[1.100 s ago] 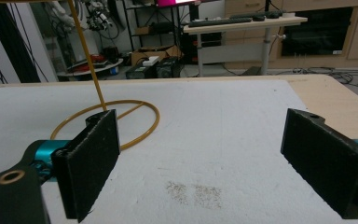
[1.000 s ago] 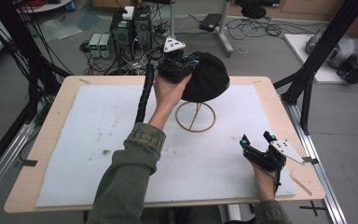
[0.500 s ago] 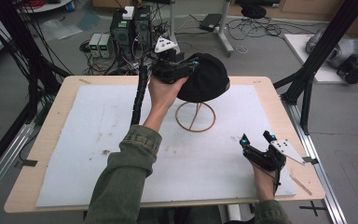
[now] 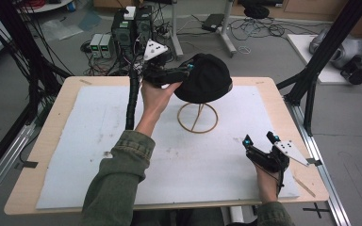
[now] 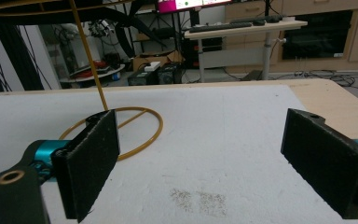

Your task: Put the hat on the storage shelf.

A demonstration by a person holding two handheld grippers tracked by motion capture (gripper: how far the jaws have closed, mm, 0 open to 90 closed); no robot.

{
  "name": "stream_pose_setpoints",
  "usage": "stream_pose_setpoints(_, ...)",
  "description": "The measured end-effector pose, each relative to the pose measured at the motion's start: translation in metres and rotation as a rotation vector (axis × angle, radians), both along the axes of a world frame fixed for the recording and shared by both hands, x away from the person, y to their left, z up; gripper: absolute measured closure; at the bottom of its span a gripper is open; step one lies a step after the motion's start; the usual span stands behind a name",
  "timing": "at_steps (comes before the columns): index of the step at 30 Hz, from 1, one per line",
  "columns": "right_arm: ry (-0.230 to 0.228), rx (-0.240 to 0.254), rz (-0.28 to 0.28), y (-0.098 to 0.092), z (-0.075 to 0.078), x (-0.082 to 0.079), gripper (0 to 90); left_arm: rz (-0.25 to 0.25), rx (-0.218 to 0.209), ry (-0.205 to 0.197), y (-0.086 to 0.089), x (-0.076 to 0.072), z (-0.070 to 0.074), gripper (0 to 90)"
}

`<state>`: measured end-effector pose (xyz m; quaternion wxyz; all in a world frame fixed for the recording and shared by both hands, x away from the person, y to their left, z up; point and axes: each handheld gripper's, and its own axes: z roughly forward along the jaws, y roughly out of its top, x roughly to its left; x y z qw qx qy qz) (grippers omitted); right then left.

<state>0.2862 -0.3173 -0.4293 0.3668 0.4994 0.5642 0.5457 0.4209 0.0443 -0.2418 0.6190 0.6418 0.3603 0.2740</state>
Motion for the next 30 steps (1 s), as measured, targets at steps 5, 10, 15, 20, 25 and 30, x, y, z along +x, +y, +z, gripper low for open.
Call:
stream_pose_setpoints(5, 0.001, 0.007, -0.011, 0.000, 0.000, 0.001, 10.7, 0.022, -0.007, -0.010, 0.011, -0.007, -0.004, 18.6)
stream_pose_setpoints(10, -0.005, 0.003, -0.016, -0.001, 0.000, 0.001, 10.7, 0.069, -0.018, -0.035, 0.030, -0.013, -0.005, 18.7)
stream_pose_setpoints(15, -0.004, -0.002, -0.016, 0.001, -0.001, 0.001, 10.7, 0.113, -0.030, -0.050, 0.050, -0.019, -0.004, 19.2)
stream_pose_setpoints(20, -0.004, -0.010, -0.014, 0.002, -0.001, 0.001, 10.7, 0.164, -0.009, -0.083, 0.067, -0.027, -0.005, 18.5)
stream_pose_setpoints(25, -0.001, -0.011, -0.023, 0.003, -0.002, 0.001, 10.7, 0.205, 0.004, -0.102, 0.084, -0.034, -0.013, 18.3)
stream_pose_setpoints(30, -0.002, -0.021, -0.031, 0.004, -0.002, 0.000, 10.7, 0.245, -0.011, -0.115, 0.104, -0.044, -0.022, 18.3)
